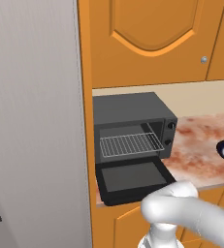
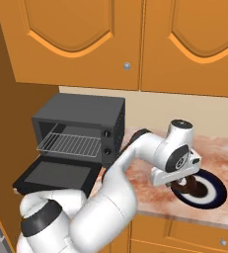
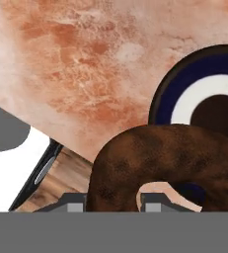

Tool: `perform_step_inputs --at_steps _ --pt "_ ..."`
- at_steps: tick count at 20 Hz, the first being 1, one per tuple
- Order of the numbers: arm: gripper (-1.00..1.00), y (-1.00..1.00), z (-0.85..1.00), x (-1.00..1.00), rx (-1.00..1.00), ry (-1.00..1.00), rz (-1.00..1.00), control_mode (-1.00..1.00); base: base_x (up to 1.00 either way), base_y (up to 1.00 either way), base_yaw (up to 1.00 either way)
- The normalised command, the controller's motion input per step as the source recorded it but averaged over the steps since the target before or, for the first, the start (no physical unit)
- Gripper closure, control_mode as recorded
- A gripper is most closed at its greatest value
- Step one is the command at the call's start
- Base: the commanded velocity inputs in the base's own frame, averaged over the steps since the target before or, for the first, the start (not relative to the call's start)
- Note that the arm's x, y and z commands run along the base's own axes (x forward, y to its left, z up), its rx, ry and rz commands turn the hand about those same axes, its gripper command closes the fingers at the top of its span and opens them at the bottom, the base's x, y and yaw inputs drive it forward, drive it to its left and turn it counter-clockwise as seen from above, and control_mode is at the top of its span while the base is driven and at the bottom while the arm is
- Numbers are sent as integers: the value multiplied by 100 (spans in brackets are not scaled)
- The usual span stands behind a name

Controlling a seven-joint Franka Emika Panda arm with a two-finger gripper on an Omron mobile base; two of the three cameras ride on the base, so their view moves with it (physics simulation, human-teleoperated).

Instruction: Pick up the bagel from the plate, place it on the toaster oven rack, close the door, and set the timer.

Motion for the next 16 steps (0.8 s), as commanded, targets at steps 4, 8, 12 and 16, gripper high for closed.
perform_step_inputs --at_steps 4,8,12,16 --pt "100 100 43 -56 0 0 15 -100 0 0 0" --pt "100 100 33 -49 0 0 18 -100 0 0 0" --pt "100 100 36 -35 0 0 19 -100 0 0 0" --pt "100 97 44 -7 0 0 18 -100 0 0 0"
